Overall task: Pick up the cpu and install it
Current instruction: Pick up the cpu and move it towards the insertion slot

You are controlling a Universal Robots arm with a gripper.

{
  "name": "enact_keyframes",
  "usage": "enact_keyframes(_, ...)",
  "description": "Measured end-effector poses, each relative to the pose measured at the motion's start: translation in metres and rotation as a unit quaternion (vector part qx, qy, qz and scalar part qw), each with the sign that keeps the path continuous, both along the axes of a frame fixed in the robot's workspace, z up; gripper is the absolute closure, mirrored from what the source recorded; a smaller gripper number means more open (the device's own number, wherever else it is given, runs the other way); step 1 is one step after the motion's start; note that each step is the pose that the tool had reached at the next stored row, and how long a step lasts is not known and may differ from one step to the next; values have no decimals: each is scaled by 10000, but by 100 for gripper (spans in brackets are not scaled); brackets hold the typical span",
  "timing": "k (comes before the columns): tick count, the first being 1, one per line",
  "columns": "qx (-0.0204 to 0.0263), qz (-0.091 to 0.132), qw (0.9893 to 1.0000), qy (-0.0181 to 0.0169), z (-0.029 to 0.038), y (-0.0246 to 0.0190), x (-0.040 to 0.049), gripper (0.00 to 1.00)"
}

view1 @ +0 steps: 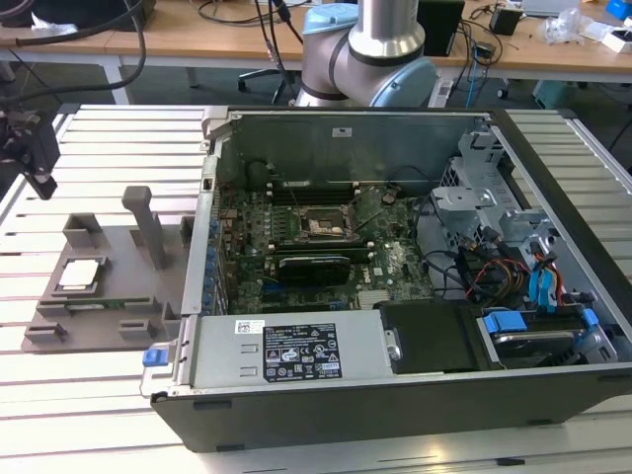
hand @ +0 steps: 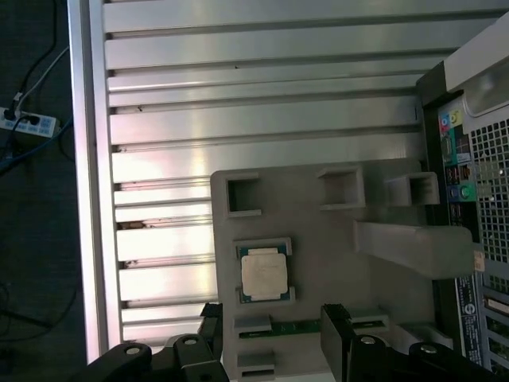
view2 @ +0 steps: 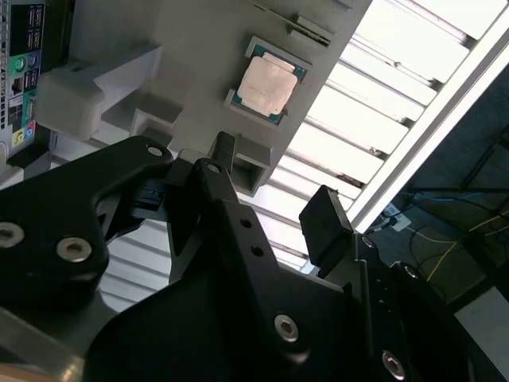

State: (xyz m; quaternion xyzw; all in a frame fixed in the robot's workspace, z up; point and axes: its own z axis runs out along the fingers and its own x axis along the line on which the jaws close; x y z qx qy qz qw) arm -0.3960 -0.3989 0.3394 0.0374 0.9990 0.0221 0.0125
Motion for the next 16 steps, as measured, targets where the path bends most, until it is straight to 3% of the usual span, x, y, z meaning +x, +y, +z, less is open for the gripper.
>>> enact_keyframes(13,0,0,10000,0,-98,0,0,39)
enact_keyframes(16,0,0,10000,0,-147,0,0,39)
